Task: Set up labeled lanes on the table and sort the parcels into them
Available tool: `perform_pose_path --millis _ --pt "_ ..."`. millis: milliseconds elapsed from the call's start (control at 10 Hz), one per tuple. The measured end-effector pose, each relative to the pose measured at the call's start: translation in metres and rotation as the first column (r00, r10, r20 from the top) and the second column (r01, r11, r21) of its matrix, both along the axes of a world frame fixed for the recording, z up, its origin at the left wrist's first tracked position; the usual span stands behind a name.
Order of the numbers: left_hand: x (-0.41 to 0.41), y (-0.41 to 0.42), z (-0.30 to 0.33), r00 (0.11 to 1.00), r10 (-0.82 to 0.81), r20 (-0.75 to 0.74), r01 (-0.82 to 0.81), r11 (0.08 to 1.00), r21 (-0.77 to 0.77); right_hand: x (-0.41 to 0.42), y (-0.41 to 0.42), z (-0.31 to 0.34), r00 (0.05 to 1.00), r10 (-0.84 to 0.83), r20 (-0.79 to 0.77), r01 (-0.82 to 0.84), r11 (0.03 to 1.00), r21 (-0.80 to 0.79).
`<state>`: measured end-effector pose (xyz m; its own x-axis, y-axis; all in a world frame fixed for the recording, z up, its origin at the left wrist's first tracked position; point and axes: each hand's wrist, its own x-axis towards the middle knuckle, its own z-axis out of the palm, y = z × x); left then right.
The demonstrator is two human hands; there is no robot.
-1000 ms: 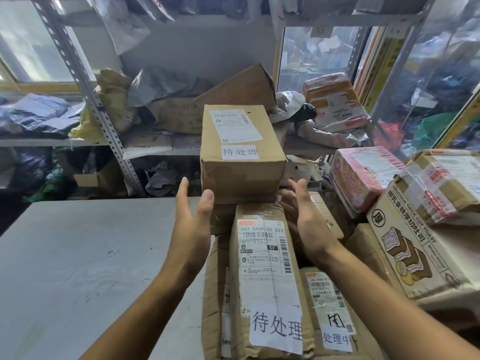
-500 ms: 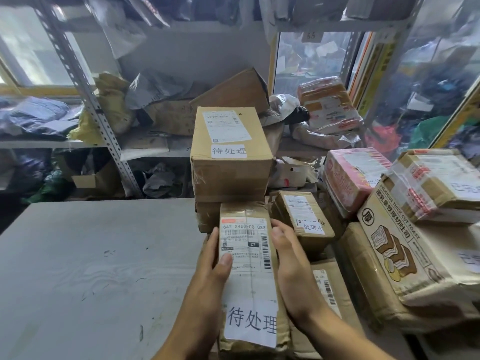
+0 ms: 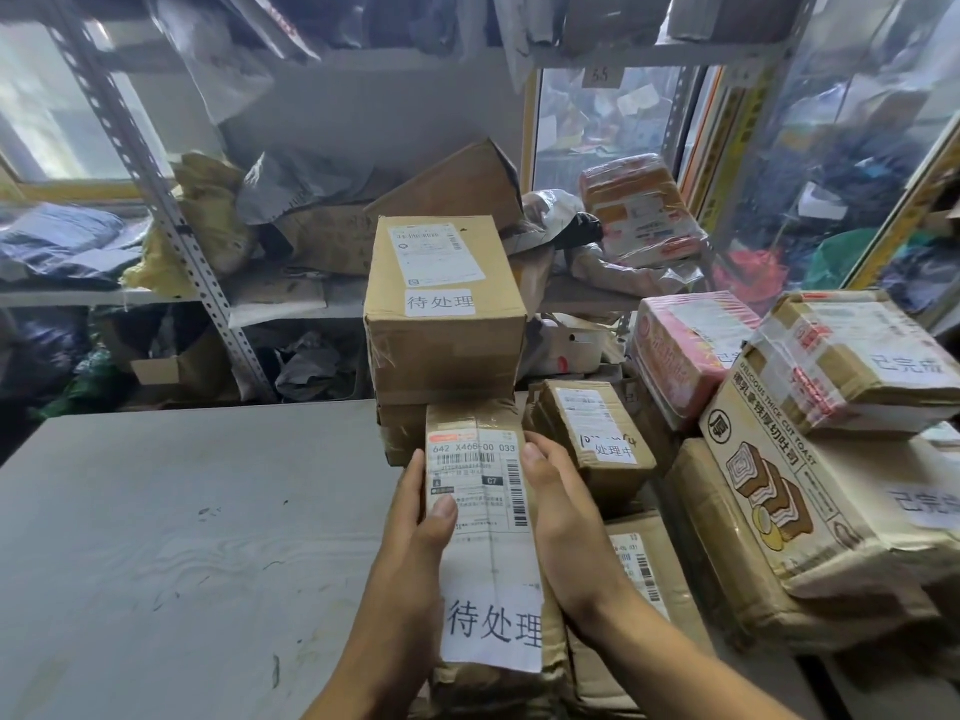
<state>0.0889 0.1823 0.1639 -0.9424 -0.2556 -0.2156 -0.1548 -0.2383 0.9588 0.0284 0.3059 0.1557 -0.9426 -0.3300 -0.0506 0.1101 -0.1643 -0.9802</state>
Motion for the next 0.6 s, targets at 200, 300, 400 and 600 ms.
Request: perform_pose_path --millis 200,300,400,600 --pt "-0.003 -0.005 -0.007 0.999 -0.011 0.046 0.016 0.994 -0.11 -0.006 0.009 -0.001 0.998 0.05 0.046 -0.048 0.998 -0.041" --pt "-0.003 -0.006 -0.004 0.999 -0.047 0.024 0.05 0.983 -0.175 -0.005 0.013 -0.003 0.995 0.081 0.056 -0.079 0.996 -0.043" --pt "0.0 -0.007 0.004 0.998 -0.063 -0.008 0.059 0.961 -0.272 -0.002 0.017 -0.003 0.991 0.117 0.068 -0.116 0.993 -0.02" --pt "0.01 -0.008 0.031 0.981 -0.169 -0.101 0.076 0.798 -0.598 0.012 0.029 0.021 1.0 0.016 -0.027 -0.014 0.998 0.067"
